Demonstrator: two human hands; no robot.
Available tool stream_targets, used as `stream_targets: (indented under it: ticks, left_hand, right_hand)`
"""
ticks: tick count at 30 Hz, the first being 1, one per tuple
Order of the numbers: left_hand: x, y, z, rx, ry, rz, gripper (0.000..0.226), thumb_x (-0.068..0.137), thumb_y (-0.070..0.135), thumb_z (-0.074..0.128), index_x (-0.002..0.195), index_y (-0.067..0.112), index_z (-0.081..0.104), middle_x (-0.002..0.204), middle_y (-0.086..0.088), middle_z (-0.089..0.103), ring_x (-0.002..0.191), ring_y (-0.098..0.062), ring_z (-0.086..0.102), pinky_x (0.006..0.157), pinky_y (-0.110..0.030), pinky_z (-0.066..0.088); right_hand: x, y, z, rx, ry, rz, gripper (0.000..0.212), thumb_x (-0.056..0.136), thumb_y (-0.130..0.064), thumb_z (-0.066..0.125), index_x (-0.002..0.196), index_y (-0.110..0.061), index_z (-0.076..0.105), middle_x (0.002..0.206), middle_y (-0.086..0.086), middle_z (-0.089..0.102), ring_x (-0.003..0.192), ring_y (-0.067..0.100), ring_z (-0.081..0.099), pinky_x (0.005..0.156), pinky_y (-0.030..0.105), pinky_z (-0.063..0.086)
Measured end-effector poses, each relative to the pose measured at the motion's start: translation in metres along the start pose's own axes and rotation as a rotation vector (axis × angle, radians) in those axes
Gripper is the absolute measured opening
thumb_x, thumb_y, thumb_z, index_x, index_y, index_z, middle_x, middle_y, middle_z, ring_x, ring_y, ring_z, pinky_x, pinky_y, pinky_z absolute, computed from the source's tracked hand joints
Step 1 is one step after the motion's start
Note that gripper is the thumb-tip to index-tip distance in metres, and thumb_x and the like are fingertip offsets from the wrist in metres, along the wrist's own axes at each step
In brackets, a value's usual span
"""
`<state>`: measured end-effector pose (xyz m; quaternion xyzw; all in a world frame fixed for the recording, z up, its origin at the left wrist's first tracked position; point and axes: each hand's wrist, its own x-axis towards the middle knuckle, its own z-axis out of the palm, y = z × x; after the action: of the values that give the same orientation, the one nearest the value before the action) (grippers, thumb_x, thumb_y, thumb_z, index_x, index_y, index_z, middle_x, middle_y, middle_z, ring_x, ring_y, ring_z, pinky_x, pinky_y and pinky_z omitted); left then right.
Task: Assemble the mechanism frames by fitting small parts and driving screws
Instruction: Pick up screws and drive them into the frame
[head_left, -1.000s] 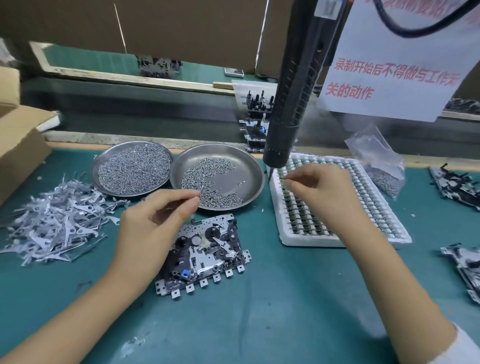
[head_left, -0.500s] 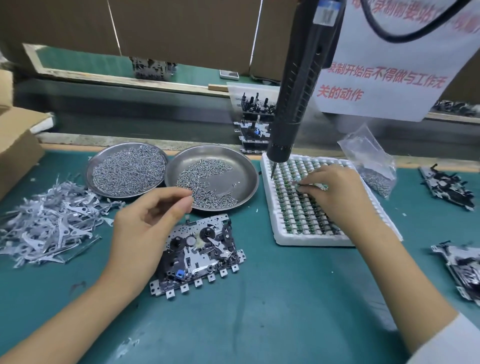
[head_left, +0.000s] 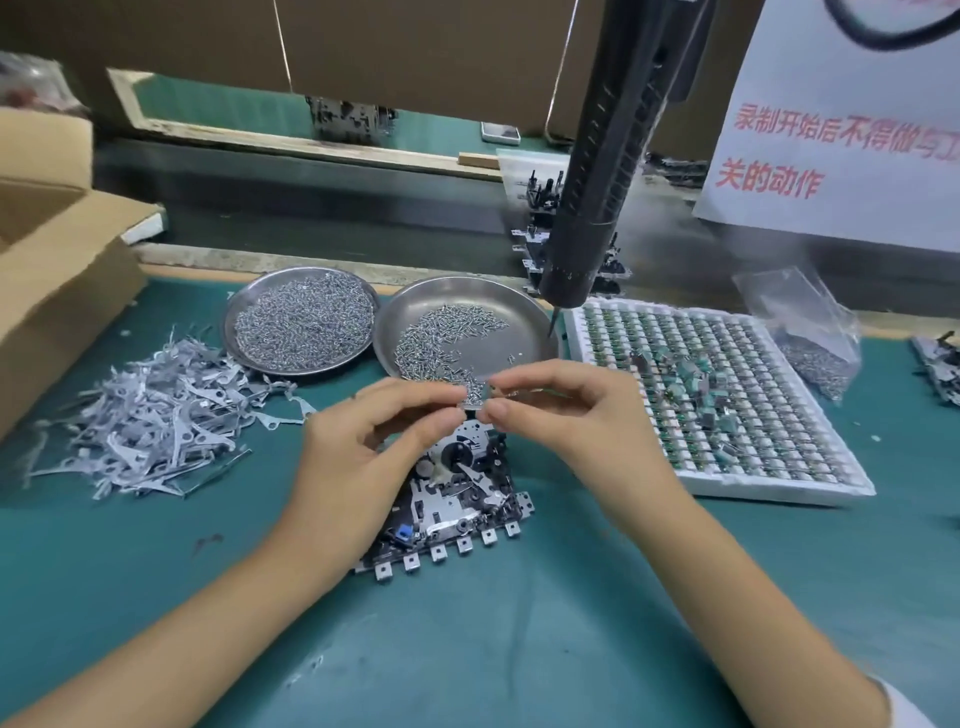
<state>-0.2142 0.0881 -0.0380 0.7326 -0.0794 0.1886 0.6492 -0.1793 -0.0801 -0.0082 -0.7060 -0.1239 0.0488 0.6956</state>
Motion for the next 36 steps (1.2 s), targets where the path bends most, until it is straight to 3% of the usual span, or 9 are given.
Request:
stream_targets:
  ticks: [5,9,13,21,27,32,36]
  left_hand:
    - [-0.001,-0.001,0.001,-0.039,-0.029,0.005,0.019,0.078,0.015,0.068,0.092,0.026,0.073,0.090,0.002,0.072,0.083,-0.005,0.067,0.068,-0.010,0.049]
    - [-0.002,-0.001,0.003,-0.098,-0.039,-0.028,0.020,0.077,0.014,0.068,0.091,0.027,0.072,0.084,0.009,0.073,0.077,-0.002,0.067,0.063,-0.011,0.051]
    - [-0.002,-0.002,0.002,-0.117,-0.027,-0.055,0.019,0.077,0.017,0.068,0.091,0.029,0.072,0.085,0.006,0.073,0.078,-0.005,0.067,0.065,-0.014,0.052]
    - [-0.001,-0.005,0.002,-0.075,-0.036,-0.033,0.017,0.077,0.016,0.069,0.090,0.026,0.073,0.087,0.008,0.074,0.079,-0.005,0.067,0.066,-0.015,0.052]
    - [-0.001,-0.005,0.001,-0.058,-0.086,-0.002,0.018,0.078,0.018,0.069,0.092,0.029,0.074,0.088,0.009,0.073,0.081,-0.005,0.067,0.068,-0.013,0.051]
    - [0.002,-0.005,-0.001,0.153,-0.060,0.121,0.015,0.076,0.037,0.074,0.090,0.036,0.070,0.091,0.014,0.064,0.080,-0.007,0.059,0.070,-0.016,0.044]
    - [0.001,-0.003,-0.003,0.156,-0.040,0.132,0.024,0.075,0.036,0.075,0.096,0.036,0.062,0.089,0.012,0.060,0.077,-0.006,0.057,0.067,-0.009,0.043]
  right_hand:
    - [-0.006,0.012,0.008,0.162,-0.046,0.075,0.017,0.080,0.003,0.068,0.095,-0.004,0.073,0.085,0.011,0.075,0.079,0.018,0.072,0.071,0.018,0.054]
    - [-0.005,0.015,0.009,0.174,-0.015,0.103,0.029,0.069,-0.004,0.075,0.096,-0.012,0.073,0.090,0.009,0.074,0.080,0.019,0.071,0.073,0.023,0.056]
    - [-0.005,0.016,0.007,0.156,-0.011,0.087,0.026,0.063,-0.014,0.078,0.090,-0.013,0.077,0.088,0.007,0.075,0.083,0.017,0.071,0.072,0.019,0.053]
    - [-0.006,0.016,0.007,0.126,-0.021,0.024,0.019,0.074,-0.002,0.075,0.092,-0.010,0.076,0.090,0.006,0.075,0.086,0.016,0.071,0.073,0.017,0.052]
    - [-0.007,0.015,0.007,0.109,-0.030,0.032,0.018,0.075,-0.007,0.075,0.092,-0.013,0.075,0.087,0.004,0.075,0.080,0.013,0.070,0.073,0.020,0.054]
    - [-0.009,0.016,0.006,0.008,-0.091,-0.025,0.020,0.081,-0.008,0.070,0.096,-0.021,0.075,0.091,0.003,0.075,0.081,0.011,0.068,0.072,0.020,0.053]
    - [-0.010,0.016,0.006,-0.063,-0.103,-0.080,0.022,0.082,-0.005,0.070,0.092,-0.024,0.076,0.092,-0.002,0.074,0.078,0.007,0.066,0.074,0.019,0.051]
